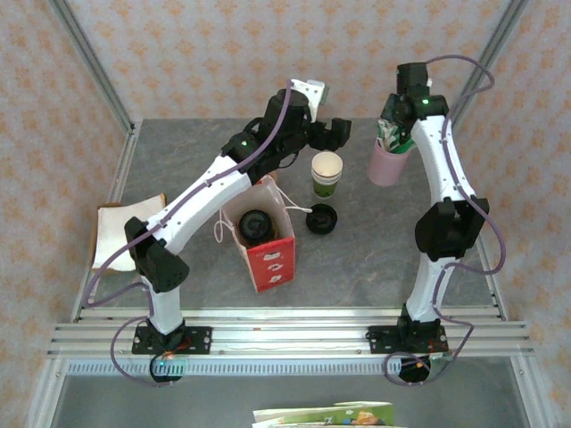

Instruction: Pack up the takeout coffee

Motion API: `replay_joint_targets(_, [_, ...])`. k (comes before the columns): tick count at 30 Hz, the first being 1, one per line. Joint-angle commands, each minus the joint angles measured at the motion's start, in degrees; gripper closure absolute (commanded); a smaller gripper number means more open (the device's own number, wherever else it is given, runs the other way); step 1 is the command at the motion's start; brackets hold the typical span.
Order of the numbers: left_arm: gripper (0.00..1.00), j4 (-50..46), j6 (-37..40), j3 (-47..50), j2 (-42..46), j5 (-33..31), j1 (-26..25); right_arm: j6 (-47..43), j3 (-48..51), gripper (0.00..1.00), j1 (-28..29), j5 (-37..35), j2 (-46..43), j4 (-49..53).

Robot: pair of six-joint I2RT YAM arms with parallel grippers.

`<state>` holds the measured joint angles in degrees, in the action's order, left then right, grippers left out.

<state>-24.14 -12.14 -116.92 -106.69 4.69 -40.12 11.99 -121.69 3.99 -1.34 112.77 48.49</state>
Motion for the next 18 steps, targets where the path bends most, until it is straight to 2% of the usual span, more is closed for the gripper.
replay_joint_targets(1, [0.01,1.1,-1.1,-2.0,-2.3,3.1,0.0,1.8,1.0,0.55,-1.2,3.6,-1.0,-0.2])
replay_joint_targets(8, [0.01,0.3,-1.6,-2.1,-2.3,3.2,-0.1,3.0,1.6,0.61,-1.4,10.2,0.3,0.2])
replay_joint_targets(11, [0.01,0.0,-1.7,-2.1,-2.3,3.1,-0.1,3.3,2.0,0.65,-1.5,10.8,0.4,0.1])
replay_joint_targets(18, [0.01,-0.5,-1.6,-2.0,-2.3,2.7,-0.1,3.3,4.3,0.66,-1.4,10.0,0.2,-0.5])
